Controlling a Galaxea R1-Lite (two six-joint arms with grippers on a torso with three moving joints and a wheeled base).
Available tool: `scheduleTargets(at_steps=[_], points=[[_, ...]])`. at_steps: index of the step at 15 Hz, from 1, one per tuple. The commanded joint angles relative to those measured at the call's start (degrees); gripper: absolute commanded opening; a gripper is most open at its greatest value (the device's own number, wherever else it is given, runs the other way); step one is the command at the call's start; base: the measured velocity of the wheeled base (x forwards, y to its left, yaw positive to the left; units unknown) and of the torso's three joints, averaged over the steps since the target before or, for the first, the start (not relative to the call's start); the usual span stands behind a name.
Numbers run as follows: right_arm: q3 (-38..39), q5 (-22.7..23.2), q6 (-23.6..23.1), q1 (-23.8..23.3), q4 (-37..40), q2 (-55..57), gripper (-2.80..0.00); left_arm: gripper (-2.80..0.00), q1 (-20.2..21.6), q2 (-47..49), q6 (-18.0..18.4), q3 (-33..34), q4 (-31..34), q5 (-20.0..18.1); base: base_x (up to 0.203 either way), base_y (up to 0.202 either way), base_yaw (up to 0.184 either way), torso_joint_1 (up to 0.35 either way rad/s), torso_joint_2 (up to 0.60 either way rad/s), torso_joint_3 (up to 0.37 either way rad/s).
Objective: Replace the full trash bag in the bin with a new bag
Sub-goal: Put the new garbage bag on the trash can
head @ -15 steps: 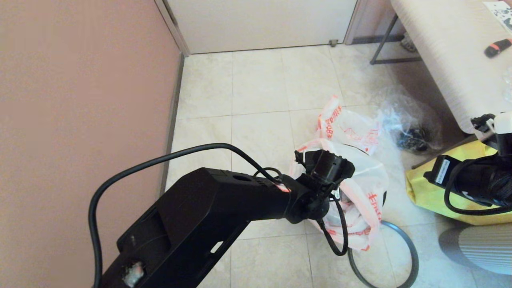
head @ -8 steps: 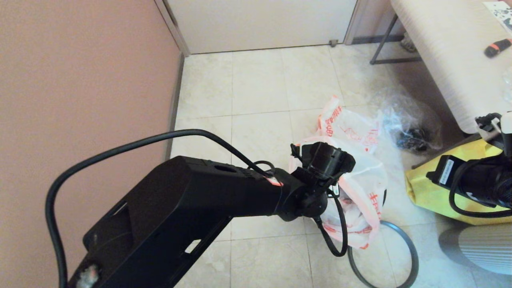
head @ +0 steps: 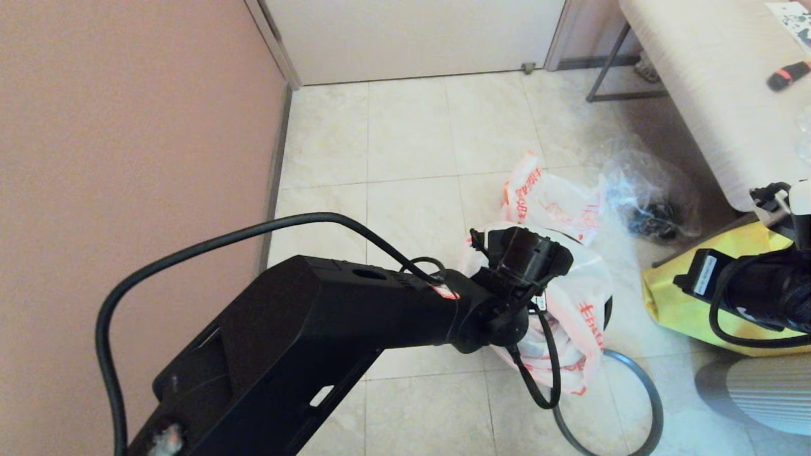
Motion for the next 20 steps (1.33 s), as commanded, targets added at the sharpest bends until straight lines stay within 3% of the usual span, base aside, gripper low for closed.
scheduleTargets(at_steps=[1, 5, 7, 10, 20], points=[[0.36, -0.06, 0.16, -0.01, 0.01, -0.11, -2.80, 0.00, -0.38, -2.68, -0.25, 2.88, -0.03, 0.26, 0.000, 0.000, 0.000, 0.000, 0.00, 0.000], [0.80, -0.14, 0.48, 0.17, 0.00, -0.18, -2.80, 0.00, 0.40, -9.71, -2.83, 20.92, -1.31, 1.01, 0.000, 0.000, 0.000, 0.000, 0.00, 0.000], [0.92, -0.14, 1.54, 0.26, 0.01, -0.03, -2.80, 0.00, 2.78, -10.52, -4.18, 24.87, -5.25, 1.23, 0.000, 0.000, 0.000, 0.000, 0.00, 0.000], [0.92, -0.05, 1.57, 0.17, -0.42, 0.52, -2.80, 0.00, 4.09, -7.79, -3.73, 21.19, -6.56, 1.26, 0.000, 0.000, 0.000, 0.000, 0.00, 0.000], [0.62, 0.21, 1.57, -0.53, -0.87, 2.72, -2.80, 0.00, 5.78, 3.91, 0.19, 2.77, -1.13, 1.26, 0.000, 0.000, 0.000, 0.000, 0.00, 0.000]])
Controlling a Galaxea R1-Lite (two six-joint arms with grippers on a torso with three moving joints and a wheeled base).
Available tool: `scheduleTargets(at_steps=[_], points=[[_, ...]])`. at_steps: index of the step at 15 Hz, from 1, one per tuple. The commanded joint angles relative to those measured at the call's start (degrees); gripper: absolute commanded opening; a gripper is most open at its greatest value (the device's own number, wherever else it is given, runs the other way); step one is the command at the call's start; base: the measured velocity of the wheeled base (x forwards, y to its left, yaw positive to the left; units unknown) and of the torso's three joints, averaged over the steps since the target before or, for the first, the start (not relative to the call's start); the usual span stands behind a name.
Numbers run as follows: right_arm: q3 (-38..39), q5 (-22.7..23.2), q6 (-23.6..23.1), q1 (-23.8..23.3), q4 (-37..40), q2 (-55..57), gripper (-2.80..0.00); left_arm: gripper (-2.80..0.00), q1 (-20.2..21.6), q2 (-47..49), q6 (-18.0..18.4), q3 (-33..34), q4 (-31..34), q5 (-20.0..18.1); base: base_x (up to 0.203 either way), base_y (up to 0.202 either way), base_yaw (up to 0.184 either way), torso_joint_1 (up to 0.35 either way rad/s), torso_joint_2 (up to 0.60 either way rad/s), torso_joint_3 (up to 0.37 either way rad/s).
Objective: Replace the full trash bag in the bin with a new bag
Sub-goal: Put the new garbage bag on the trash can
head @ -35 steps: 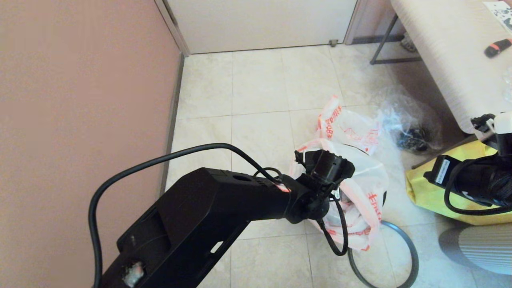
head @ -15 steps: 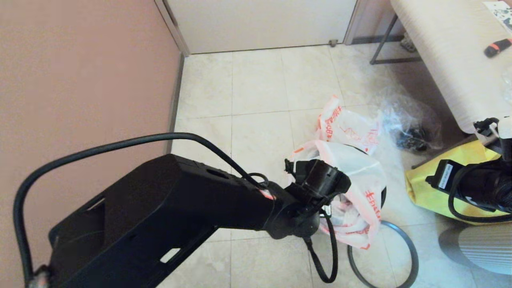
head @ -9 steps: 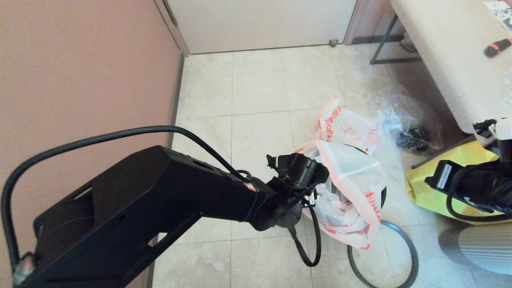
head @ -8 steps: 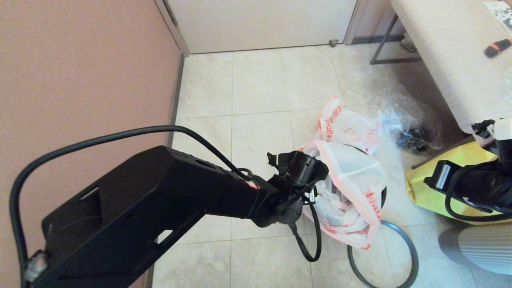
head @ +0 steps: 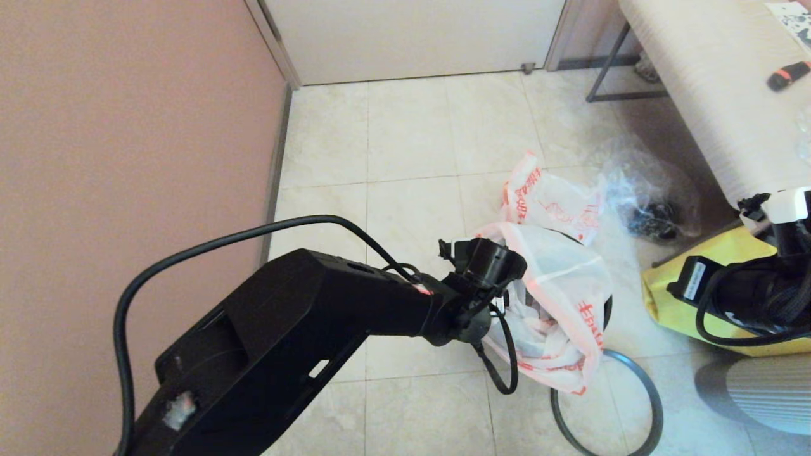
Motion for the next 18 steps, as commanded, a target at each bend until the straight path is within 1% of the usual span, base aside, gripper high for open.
scheduleTargets(at_steps=[1, 2, 3, 6, 10, 11, 15, 18], points=[[0.01, -0.03, 0.16, -0.38, -0.01, 0.38, -2.80, 0.00, -0.13, 3.54, -0.08, -4.53, 1.49, 0.21, 0.000, 0.000, 0.000, 0.000, 0.00, 0.000], [0.01, 0.09, 0.16, -0.85, -0.01, 0.53, -2.80, 0.00, -0.36, 5.07, 0.18, -6.83, 2.79, 0.19, 0.000, 0.000, 0.000, 0.000, 0.00, 0.000], [0.01, 0.58, 0.16, -1.00, -0.01, 0.65, -2.80, 0.00, -0.65, 5.81, 1.57, -7.39, 2.89, -0.07, 0.000, 0.000, 0.000, 0.000, 0.00, 0.000], [0.01, 1.20, 0.16, -1.35, -0.01, 0.71, -2.80, 0.00, -0.59, 6.95, 3.94, -7.39, -0.52, -0.15, 0.000, 0.000, 0.000, 0.000, 0.00, 0.000], [-0.16, 1.20, 0.16, -1.35, -0.01, 0.56, -2.80, 0.00, -0.12, 8.24, 4.47, -7.39, -1.09, -0.06, 0.000, 0.000, 0.000, 0.000, 0.00, 0.000], [-0.25, 1.20, 0.08, -1.35, -0.01, 0.47, -2.80, -2.80, 0.05, 8.48, 5.50, -7.39, -1.78, 0.02, 0.000, 0.000, 0.000, 0.000, 0.00, 0.000], [-0.25, 1.20, 0.08, -1.35, -0.01, 0.29, -2.80, -2.80, -0.45, 8.40, 7.17, -7.39, -2.63, -0.06, 0.000, 0.000, 0.000, 0.000, 0.00, 0.000], [-0.25, 1.20, 0.08, -1.29, -0.01, 0.03, -2.80, -2.80, -1.08, 8.68, 7.23, -7.33, -2.77, -0.14, 0.000, 0.000, 0.000, 0.000, 0.00, 0.000]])
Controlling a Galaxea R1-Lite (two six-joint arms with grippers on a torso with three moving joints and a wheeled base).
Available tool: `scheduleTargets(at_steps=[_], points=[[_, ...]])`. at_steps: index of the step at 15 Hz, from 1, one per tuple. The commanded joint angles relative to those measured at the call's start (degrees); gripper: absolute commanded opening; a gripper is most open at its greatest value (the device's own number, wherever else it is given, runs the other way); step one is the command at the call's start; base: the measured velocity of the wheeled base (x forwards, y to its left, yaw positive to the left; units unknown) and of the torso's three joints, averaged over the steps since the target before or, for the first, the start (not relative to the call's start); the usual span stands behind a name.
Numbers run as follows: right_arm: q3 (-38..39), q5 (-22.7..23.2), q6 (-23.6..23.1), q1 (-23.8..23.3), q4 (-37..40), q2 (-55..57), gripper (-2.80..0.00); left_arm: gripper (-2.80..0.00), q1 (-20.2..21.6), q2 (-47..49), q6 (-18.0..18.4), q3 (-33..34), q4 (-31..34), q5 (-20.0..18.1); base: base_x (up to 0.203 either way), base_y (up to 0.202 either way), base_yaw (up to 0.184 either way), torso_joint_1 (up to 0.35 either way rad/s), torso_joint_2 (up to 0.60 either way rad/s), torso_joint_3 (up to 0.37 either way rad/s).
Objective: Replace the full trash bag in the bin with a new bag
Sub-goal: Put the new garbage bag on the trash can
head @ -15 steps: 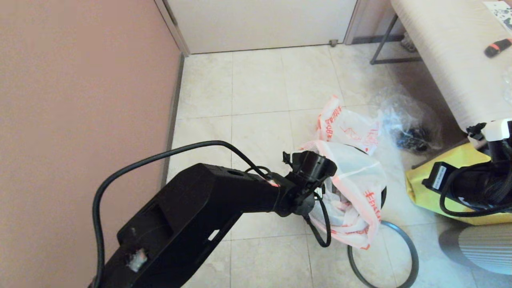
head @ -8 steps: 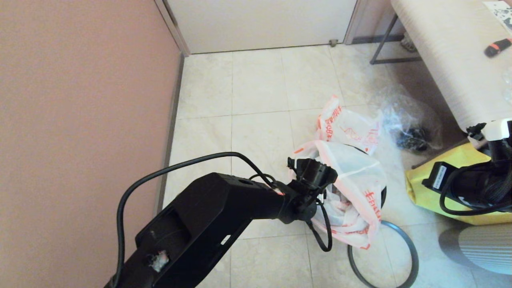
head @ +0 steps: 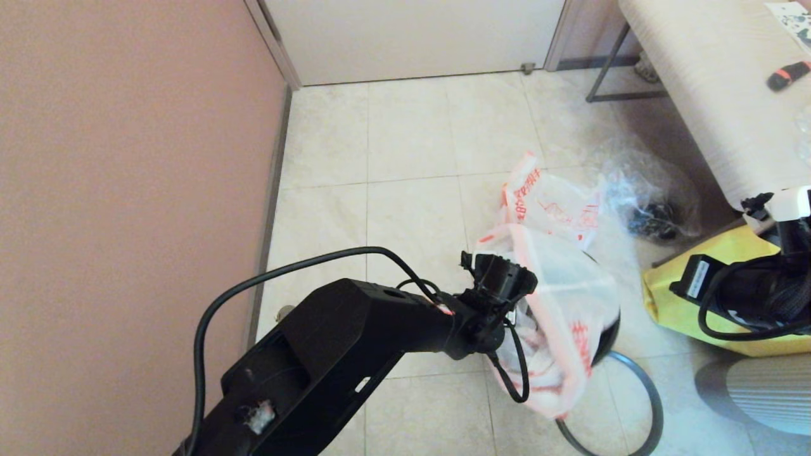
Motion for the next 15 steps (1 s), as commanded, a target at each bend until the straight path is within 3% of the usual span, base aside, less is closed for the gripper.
scheduleTargets(at_steps=[1, 4, 8, 12, 15], points=[[0.01, -0.03, 0.16, 0.23, 0.01, -0.27, -2.80, -2.80, -0.57, 0.05, -0.32, 0.18, 0.35, 0.27, 0.000, 0.000, 0.000, 0.000, 0.00, 0.000], [-0.35, -0.07, -0.28, 0.38, 0.11, -1.03, -2.80, -2.80, -1.07, -2.35, -0.87, 2.66, 0.44, 0.37, 0.000, 0.000, 0.000, 0.000, 0.00, 0.000], [-0.78, -0.23, -1.40, 2.45, 0.72, -1.69, -2.80, -2.80, -0.21, -6.85, -4.29, 9.29, 0.31, 0.46, 0.000, 0.000, 0.000, 0.000, 0.00, 0.000], [-0.77, -1.98, -1.49, 12.55, 0.95, 0.88, -2.80, -2.80, 3.71, -12.90, -10.10, 19.96, -0.25, 0.34, 0.000, 0.000, 0.000, 0.000, 0.00, 0.000], [-0.93, -5.47, -1.56, 20.20, 0.01, 6.44, -2.80, -2.80, 6.30, -15.25, -12.73, 26.78, -5.66, 0.00, 0.000, 0.000, 0.000, 0.000, 0.00, 0.000]])
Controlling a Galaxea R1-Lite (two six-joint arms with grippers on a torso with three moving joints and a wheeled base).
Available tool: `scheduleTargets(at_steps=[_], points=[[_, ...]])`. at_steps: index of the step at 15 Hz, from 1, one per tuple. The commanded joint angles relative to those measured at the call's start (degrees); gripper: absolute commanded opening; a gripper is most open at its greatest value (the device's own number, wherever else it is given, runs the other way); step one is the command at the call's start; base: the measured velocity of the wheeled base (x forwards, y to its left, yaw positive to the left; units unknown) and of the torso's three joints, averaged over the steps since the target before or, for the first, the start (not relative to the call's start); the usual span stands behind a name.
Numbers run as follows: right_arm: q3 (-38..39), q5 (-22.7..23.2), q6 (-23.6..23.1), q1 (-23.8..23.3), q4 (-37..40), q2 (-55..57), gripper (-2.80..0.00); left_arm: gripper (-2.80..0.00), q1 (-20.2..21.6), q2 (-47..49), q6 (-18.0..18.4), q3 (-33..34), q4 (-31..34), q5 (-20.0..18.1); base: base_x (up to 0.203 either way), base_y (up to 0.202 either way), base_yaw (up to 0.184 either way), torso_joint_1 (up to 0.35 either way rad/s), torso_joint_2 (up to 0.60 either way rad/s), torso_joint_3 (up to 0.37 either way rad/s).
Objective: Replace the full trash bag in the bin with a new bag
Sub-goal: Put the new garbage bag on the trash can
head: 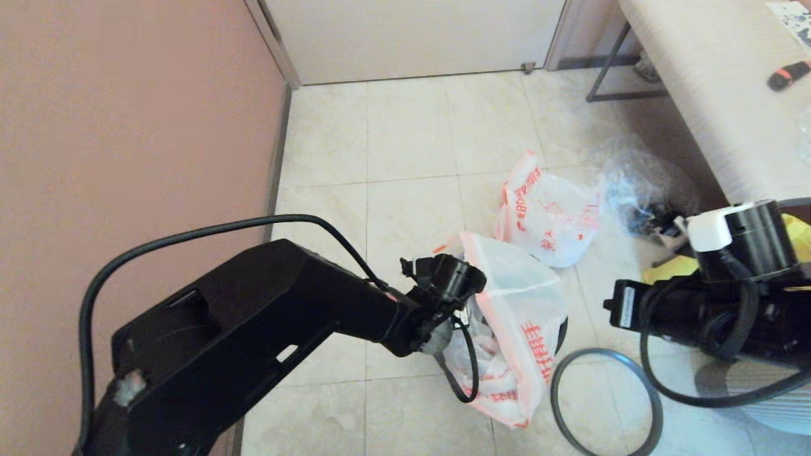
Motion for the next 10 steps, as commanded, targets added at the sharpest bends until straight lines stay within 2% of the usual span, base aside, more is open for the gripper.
scheduleTargets(at_steps=[1, 3, 5, 8, 10], points=[[-0.08, -0.40, -0.08, 4.12, -0.33, 4.37, -2.80, -2.80, 1.39, -2.68, -0.27, 4.36, -4.49, -0.13, 0.000, 0.000, 0.000, 0.000, 0.00, 0.000], [-0.12, -1.18, -0.91, 6.67, -1.31, 8.34, -2.80, -2.80, 3.56, -3.31, -0.32, 6.90, -10.27, -1.08, 0.000, 0.000, 0.000, 0.000, 0.00, 0.000], [-0.15, -2.79, -3.00, 9.08, -5.67, 12.00, -2.80, -2.80, 6.51, -3.24, -0.49, 8.72, -14.16, -2.60, 0.000, 0.000, 0.000, 0.000, 0.00, 0.000], [-0.33, -4.61, -10.28, 11.78, -10.99, 14.84, -2.80, -2.80, 11.31, -3.51, 0.05, 13.55, -26.03, -7.37, 0.000, 0.000, 0.000, 0.000, 0.00, 0.000], [-0.29, -6.33, -10.73, 14.37, -11.59, 15.46, -2.80, -2.80, 10.41, -4.55, 0.14, 13.27, -26.10, -8.02, 0.000, 0.000, 0.000, 0.000, 0.00, 0.000]])
